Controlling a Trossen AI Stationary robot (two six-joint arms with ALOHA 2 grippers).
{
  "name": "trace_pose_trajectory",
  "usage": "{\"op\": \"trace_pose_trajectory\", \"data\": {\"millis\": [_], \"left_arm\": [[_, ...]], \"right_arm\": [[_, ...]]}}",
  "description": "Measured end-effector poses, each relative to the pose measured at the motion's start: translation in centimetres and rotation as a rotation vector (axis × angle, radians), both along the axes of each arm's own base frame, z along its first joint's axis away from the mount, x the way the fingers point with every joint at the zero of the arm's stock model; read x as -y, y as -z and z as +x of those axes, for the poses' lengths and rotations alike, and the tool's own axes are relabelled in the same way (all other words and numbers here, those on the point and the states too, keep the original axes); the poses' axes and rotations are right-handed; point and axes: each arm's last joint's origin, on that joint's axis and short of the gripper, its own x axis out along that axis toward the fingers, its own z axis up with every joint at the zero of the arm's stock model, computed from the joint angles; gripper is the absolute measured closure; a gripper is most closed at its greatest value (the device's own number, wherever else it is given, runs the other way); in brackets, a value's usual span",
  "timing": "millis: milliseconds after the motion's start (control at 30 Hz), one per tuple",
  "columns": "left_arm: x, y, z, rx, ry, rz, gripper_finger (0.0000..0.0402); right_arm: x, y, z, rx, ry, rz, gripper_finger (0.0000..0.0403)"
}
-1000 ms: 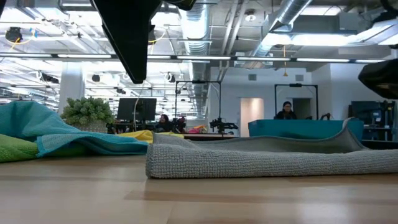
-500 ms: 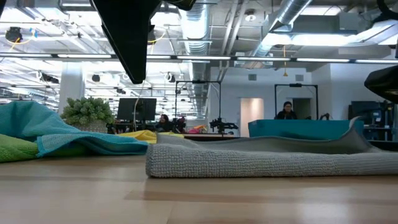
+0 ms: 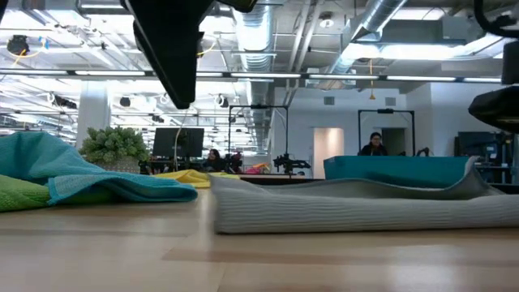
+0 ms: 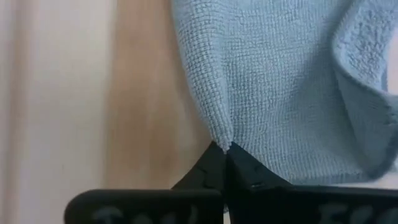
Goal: Fold microfiber towels
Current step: Fold the dark white microfiber cloth
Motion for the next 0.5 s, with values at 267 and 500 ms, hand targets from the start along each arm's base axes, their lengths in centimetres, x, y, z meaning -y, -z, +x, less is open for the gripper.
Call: {"op": "trace_pose_trajectory", "data": {"millis": [267, 500], "left_arm": [[0.4, 0.0, 0.0, 0.027, 0.006, 0.013, 0.0244], [1.0, 0.0, -0.3, 0.029, 0.014, 0.012, 0.0244]], "right_arm": [[0.3, -2.2, 1.1, -0.100, -0.058, -0.057, 0.0393], [1.1, -4.1, 2.6, -0.159, -0.153, -0.107, 0.0395]]}}
